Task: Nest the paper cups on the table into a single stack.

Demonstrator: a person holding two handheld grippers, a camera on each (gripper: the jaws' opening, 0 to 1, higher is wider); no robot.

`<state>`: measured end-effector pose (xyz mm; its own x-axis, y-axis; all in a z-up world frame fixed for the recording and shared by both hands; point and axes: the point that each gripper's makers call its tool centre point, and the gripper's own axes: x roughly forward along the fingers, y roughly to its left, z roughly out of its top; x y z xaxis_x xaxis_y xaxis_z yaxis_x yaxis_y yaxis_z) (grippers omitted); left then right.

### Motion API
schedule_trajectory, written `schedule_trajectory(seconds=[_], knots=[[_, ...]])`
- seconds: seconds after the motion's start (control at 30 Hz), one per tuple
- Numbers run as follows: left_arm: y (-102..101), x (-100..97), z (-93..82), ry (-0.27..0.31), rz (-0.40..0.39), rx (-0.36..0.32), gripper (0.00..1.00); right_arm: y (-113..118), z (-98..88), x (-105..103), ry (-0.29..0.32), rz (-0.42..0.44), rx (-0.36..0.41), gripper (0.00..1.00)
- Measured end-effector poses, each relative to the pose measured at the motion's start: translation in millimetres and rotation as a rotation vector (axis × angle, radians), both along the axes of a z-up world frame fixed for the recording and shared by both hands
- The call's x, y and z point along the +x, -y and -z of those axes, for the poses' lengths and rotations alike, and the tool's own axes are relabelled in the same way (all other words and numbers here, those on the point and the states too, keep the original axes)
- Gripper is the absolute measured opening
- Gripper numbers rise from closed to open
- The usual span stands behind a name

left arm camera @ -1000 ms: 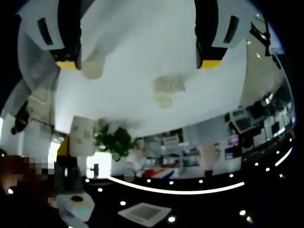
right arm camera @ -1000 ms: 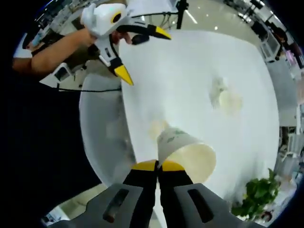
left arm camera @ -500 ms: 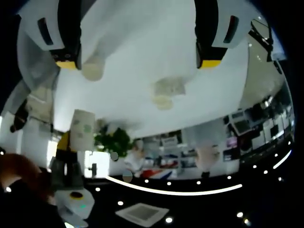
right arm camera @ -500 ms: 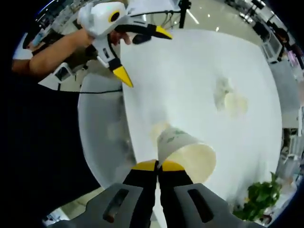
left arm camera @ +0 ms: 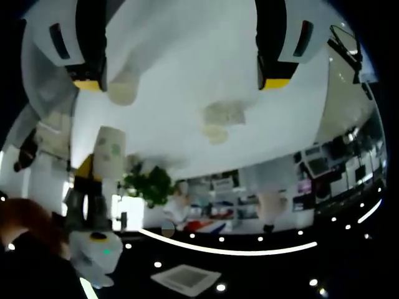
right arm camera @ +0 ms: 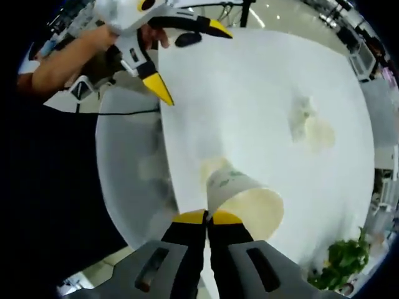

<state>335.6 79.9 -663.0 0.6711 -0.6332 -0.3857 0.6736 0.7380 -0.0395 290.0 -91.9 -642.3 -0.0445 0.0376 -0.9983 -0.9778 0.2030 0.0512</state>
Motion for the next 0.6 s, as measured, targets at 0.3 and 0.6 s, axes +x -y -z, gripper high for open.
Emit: schedule_trajectory(seconds=[0.3, 0.6], knots=[[3, -4.7, 11.7, -0.019, 0.007, 0.024, 0.99, 0, 19.5, -1, -0.01, 0.02, -0.002, 0.0], [4, -2.3, 10.8, -0.007, 0.0, 0.013, 0.99, 0, 36.9, -2, -0.03, 0.04, -0.002, 0.0]])
